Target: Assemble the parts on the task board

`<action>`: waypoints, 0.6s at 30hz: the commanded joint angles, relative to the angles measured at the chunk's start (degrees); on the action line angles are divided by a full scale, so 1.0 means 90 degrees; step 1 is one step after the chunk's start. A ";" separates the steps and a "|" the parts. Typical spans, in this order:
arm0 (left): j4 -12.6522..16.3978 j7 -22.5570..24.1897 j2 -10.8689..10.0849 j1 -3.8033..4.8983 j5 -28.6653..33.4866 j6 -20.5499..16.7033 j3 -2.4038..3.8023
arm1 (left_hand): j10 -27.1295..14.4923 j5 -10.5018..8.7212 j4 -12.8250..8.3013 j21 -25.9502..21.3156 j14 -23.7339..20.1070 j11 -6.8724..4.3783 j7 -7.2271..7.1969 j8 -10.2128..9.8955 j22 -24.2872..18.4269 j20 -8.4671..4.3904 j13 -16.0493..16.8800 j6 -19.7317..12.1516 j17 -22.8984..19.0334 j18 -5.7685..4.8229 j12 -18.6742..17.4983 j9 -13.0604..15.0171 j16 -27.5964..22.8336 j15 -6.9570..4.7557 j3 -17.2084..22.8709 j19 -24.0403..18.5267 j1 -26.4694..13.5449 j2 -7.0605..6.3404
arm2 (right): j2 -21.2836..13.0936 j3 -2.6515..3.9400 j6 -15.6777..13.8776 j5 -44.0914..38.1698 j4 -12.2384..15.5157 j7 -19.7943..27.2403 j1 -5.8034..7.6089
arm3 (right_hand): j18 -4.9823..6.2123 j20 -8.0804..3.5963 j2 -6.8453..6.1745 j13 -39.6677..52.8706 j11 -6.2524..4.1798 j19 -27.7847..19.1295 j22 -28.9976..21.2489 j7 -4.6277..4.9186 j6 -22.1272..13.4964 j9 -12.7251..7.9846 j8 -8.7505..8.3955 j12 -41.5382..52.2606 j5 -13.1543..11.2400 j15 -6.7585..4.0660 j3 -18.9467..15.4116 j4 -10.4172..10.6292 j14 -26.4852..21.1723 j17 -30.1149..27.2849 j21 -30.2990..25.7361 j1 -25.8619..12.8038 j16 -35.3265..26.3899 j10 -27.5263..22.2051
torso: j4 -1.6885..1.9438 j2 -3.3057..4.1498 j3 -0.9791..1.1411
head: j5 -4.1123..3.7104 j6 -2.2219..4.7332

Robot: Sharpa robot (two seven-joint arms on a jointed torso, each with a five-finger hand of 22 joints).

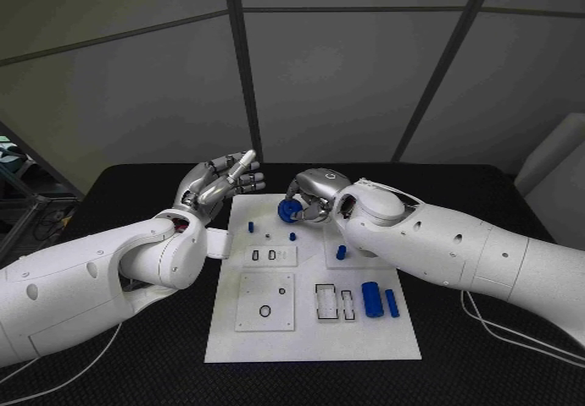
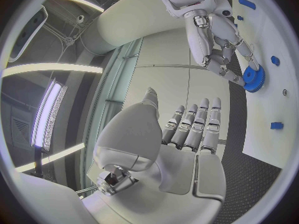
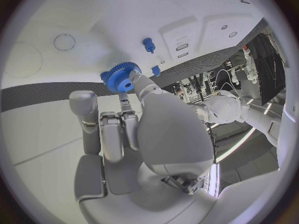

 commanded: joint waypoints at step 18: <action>-0.0099 0.0039 0.0011 0.0018 -0.0063 0.0070 0.0013 | -0.0034 0.0025 -0.0036 -0.0025 -0.0057 0.0011 0.0774 -0.0040 -0.0009 0.0006 -0.0006 -0.0047 -0.0009 -0.0040 -0.0022 -0.0009 -0.0038 0.0004 -0.0006 -0.0041 0.0064 0.0003 | 0.0277 -0.0018 0.0170 -0.0094 -0.0319 0.0034 0.0009 | -0.0096 0.0001 -0.0097 0.0738 0.0058 -0.0022 -0.0005 -0.0124 0.0216 0.0012 -0.0032 -0.0060 -0.0028 0.0035 0.0150 0.0028 0.0639 0.1524 0.0024 -0.0133 0.0014 0.0020 | -0.0010 0.0000 0.0001 | 0.0038 -0.0025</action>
